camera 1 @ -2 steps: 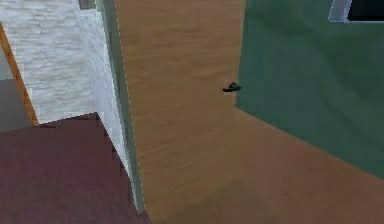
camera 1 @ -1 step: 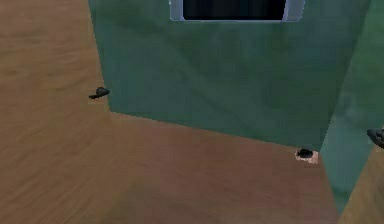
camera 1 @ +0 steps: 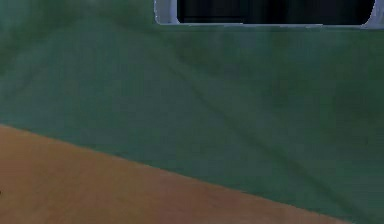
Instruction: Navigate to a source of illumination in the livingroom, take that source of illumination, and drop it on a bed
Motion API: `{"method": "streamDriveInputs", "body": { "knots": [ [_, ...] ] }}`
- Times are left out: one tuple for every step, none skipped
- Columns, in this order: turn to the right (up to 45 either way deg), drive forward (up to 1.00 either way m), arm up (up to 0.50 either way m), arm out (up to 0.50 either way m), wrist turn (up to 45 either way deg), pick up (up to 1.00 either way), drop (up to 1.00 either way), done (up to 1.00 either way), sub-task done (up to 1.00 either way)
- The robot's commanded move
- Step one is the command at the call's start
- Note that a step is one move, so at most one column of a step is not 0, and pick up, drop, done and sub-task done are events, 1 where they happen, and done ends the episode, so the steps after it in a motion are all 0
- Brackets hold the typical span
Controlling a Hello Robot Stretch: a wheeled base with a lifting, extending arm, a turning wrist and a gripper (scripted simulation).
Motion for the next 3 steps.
{"method": "streamDriveInputs", "body": {
  "knots": [
    [0.0, 0.40, 0.00, 0.00, 0.0, 0.00, 0.00, 0.00, 0.00],
    [-21.0, 0.00, 0.00, 0.00, 0.0, 0.00, 0.00, 0.00, 0.00],
    [-3.0, 0.00, 0.00, 0.00, 0.0, 0.00, 0.00, 0.00, 0.00]
  ]
}}
